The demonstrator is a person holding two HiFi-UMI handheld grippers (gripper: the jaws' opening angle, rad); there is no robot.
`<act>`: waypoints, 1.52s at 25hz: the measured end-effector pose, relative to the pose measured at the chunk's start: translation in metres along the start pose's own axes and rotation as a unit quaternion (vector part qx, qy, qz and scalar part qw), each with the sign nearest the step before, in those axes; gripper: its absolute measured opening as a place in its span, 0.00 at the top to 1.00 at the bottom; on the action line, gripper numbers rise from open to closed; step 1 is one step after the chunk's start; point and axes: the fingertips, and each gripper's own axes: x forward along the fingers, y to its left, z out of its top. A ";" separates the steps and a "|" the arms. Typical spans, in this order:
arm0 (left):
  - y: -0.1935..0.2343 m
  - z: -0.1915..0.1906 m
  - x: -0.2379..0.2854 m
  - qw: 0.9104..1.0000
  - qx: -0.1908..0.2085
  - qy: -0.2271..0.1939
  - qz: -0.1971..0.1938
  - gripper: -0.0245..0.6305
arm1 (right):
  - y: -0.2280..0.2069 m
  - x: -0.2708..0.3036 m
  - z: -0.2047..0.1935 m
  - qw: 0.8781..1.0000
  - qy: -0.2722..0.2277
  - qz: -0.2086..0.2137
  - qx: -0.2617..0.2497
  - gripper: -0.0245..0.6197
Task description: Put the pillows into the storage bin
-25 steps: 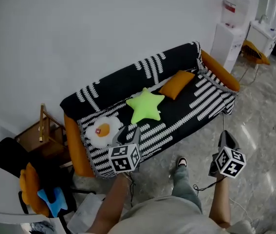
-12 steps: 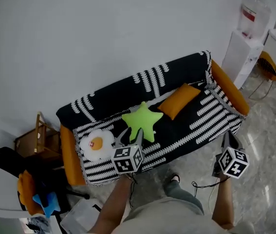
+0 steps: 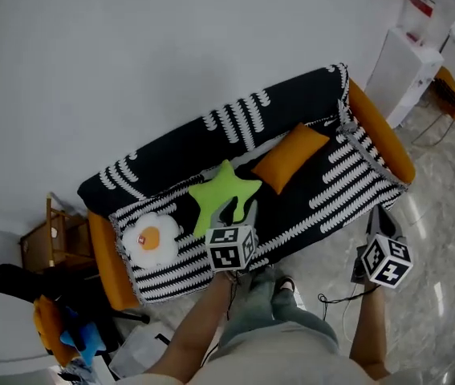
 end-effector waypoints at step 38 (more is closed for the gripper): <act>0.009 -0.257 0.303 0.985 0.010 0.172 -0.010 0.68 | -0.084 0.128 -0.256 0.977 0.163 -0.125 0.051 0.96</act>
